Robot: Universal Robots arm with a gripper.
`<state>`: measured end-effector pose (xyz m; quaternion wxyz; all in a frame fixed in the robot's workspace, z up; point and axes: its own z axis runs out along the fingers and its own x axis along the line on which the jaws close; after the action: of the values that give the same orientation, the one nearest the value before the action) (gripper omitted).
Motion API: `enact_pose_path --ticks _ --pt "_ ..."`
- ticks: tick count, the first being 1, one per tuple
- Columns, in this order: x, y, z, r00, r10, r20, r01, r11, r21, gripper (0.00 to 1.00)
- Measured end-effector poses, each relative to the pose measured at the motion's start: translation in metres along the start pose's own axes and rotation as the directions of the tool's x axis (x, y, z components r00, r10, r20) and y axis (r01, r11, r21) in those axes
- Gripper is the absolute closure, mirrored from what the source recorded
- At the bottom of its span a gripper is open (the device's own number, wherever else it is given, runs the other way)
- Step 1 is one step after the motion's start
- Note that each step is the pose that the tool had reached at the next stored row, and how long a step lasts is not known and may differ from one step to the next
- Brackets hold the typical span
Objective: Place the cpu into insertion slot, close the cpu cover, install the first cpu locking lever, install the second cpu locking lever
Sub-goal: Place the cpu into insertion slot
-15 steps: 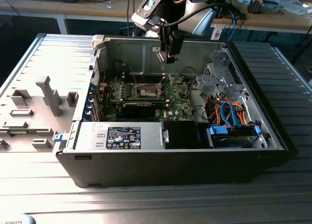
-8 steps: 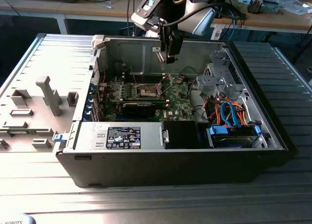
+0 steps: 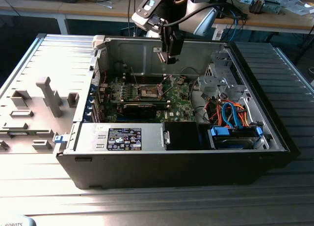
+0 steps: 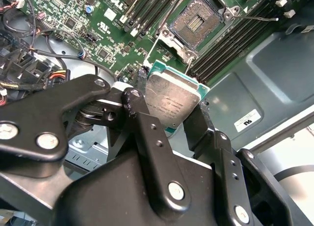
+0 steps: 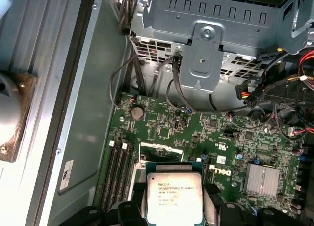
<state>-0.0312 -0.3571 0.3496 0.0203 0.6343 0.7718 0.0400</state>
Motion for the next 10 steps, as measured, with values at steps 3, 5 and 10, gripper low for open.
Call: enact_pose_path --ticks 3,5,10 --pt "0.0 0.0 0.0 1.0 0.007 0.0006 -0.007 1.0 -0.0001 0.45" --pt "0.0 0.0 0.0 0.9999 0.011 0.001 -0.011 0.9999 -0.0002 0.45" --pt "0.0 0.0 0.0 0.9998 0.021 0.0019 -0.021 0.9998 -0.0003 0.45"
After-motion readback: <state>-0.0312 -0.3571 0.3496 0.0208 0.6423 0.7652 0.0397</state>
